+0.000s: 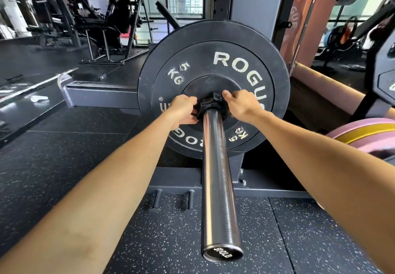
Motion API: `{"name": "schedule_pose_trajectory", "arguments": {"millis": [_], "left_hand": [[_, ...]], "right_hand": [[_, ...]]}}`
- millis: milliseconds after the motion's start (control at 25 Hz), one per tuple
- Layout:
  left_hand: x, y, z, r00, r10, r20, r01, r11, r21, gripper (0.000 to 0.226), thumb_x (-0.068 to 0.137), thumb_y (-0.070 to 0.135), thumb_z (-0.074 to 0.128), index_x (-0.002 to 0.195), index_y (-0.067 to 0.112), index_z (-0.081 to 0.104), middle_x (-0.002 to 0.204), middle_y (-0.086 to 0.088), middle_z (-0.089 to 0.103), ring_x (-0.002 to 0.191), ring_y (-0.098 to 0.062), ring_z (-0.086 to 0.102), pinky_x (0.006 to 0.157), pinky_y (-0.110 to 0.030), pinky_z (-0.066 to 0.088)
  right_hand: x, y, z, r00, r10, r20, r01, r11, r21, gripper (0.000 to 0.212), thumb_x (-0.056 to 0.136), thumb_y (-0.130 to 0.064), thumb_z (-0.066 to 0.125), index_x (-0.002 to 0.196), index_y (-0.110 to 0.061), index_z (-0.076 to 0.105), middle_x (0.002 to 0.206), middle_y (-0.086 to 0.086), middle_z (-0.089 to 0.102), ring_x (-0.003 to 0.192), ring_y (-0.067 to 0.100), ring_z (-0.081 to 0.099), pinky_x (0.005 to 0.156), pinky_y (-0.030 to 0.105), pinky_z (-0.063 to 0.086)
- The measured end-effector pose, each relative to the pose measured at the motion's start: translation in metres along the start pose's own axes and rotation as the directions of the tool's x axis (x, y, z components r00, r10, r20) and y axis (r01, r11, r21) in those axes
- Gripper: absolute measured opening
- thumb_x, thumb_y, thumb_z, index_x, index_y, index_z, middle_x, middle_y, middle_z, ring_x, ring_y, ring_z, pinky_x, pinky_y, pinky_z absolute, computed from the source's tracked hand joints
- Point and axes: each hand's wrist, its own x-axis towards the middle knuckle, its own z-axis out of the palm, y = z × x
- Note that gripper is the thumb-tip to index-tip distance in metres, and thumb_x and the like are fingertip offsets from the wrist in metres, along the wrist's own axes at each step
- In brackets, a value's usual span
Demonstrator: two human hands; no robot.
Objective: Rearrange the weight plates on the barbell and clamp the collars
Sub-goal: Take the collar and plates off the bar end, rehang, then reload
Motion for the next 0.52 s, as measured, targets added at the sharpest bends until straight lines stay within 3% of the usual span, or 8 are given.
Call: {"name": "schedule_pose_trajectory", "arguments": {"millis": [160, 320, 440, 520], "left_hand": [[0.0, -0.003, 0.0, 0.997, -0.009, 0.072, 0.005, 0.998, 0.06, 0.025, 0.101, 0.017, 0.044, 0.108, 0.0, 0.06, 0.096, -0.023, 0.065, 0.077, -0.036, 0.067, 0.075, -0.038, 0.061], [0.002, -0.008, 0.006, 0.993, -0.02, 0.116, 0.012, 0.997, 0.074, 0.034, 0.104, 0.024, 0.041, 0.121, -0.002, 0.054, 0.106, -0.021, 0.061, 0.095, -0.042, 0.07, 0.083, -0.047, 0.06], [0.001, -0.015, 0.011, 0.995, -0.04, 0.086, 0.037, 0.999, 0.037, 0.027, 0.104, 0.036, 0.04, 0.121, 0.015, 0.04, 0.111, -0.014, 0.059, 0.086, -0.033, 0.072, 0.07, -0.039, 0.062], [0.003, -0.019, 0.016, 0.996, -0.047, 0.071, 0.046, 0.999, 0.005, 0.023, 0.104, 0.041, 0.038, 0.114, 0.02, 0.036, 0.107, -0.014, 0.059, 0.076, -0.026, 0.069, 0.055, -0.031, 0.059]], "right_hand": [[0.0, -0.002, 0.002, 1.0, -0.005, 0.029, 0.006, 0.999, -0.049, 0.058, 0.099, -0.053, 0.035, 0.064, -0.009, 0.047, 0.071, 0.012, 0.06, 0.071, 0.031, 0.057, 0.059, 0.032, 0.039], [0.002, -0.014, 0.003, 0.998, 0.017, 0.054, -0.009, 0.989, -0.146, 0.072, 0.087, -0.075, 0.037, 0.06, -0.01, 0.047, 0.062, 0.006, 0.053, 0.063, 0.026, 0.055, 0.063, 0.033, 0.044], [0.007, -0.027, 0.008, 0.998, 0.036, 0.047, -0.023, 0.967, -0.255, 0.072, 0.079, -0.081, 0.043, 0.062, -0.012, 0.051, 0.058, 0.005, 0.053, 0.059, 0.026, 0.057, 0.059, 0.03, 0.043], [0.009, -0.031, 0.012, 0.998, 0.062, 0.034, -0.049, 0.958, -0.284, 0.069, 0.085, -0.074, 0.04, 0.066, -0.009, 0.056, 0.057, 0.006, 0.055, 0.048, 0.025, 0.062, 0.051, 0.026, 0.041]]}}
